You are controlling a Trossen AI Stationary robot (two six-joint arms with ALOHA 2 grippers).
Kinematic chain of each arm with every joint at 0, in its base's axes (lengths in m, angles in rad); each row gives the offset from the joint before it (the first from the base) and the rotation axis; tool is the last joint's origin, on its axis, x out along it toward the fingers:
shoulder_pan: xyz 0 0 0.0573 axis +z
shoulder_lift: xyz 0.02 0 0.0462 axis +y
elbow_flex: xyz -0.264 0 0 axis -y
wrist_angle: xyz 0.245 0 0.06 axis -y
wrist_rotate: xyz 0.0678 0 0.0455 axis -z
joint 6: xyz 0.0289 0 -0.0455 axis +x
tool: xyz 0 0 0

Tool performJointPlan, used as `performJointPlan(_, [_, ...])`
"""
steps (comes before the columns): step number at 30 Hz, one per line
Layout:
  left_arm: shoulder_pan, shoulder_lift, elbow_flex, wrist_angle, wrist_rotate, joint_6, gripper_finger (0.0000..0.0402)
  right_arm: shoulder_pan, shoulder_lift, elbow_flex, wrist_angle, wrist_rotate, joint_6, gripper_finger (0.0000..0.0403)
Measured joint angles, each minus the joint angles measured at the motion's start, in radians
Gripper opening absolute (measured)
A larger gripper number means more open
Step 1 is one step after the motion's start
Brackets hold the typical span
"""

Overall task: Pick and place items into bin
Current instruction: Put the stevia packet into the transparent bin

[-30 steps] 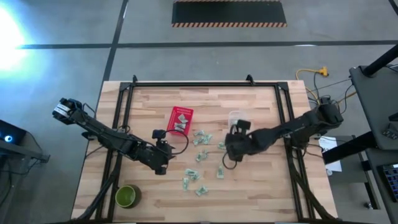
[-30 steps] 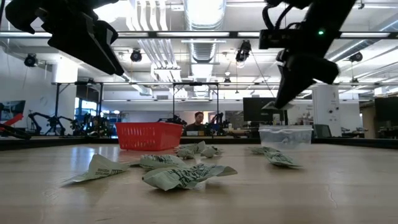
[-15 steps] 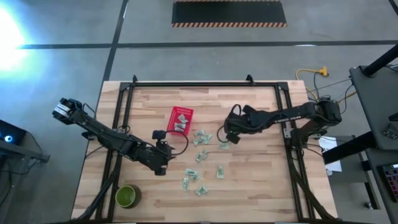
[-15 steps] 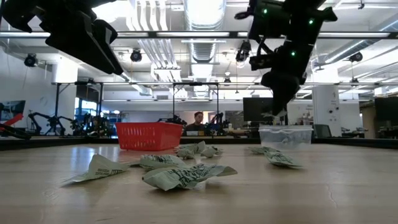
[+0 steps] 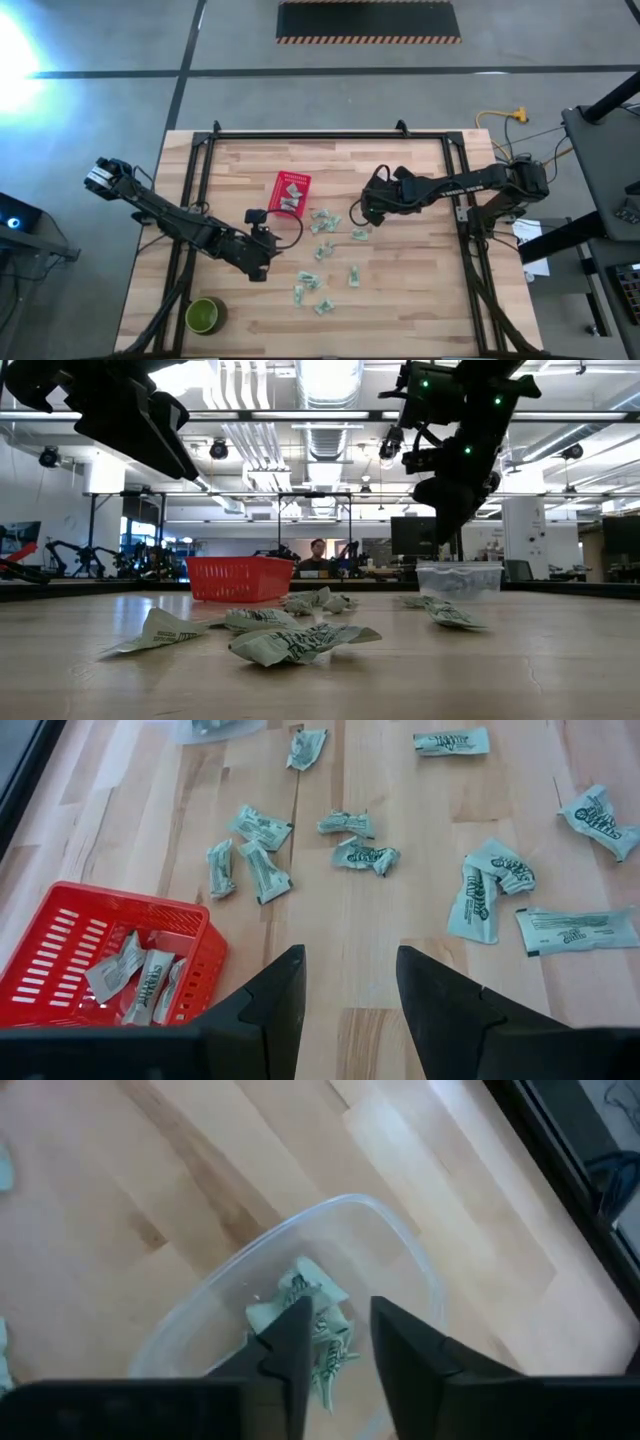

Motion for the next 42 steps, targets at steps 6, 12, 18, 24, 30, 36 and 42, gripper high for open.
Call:
performJointPlan(6, [0.0,0.0,0.0,0.0,0.0,0.0,0.0141,0.046,0.0,0.0,0.066,-0.147,-0.204,0.0149])
performJointPlan(12, [0.0,0.0,0.0,0.001,0.0,0.0,0.0141,0.134,0.012,-0.007,0.171,-0.265,-0.398,0.0159])
performJointPlan(18, [-0.001,0.0,0.0,0.001,-0.001,0.0,0.0141,0.167,0.012,-0.038,0.327,-0.267,-0.491,0.0149])
performJointPlan(24, [-0.001,0.0,0.0,0.001,-0.001,0.0,0.0141,0.165,0.031,-0.077,0.396,-0.27,-0.513,0.0143])
performJointPlan(30, [0.0,0.0,0.0,0.005,-0.003,0.0,0.0141,0.162,0.114,-0.079,0.405,-0.325,-0.517,0.015])
performJointPlan(36, [0.0,0.0,-0.001,0.001,-0.002,0.0,0.0141,0.147,0.167,-0.078,0.416,-0.328,-0.514,0.0151])
performJointPlan(42, [0.0,0.0,-0.001,0.0,0.0,0.001,0.0141,0.118,0.177,-0.077,0.433,-0.389,-0.484,0.0143])
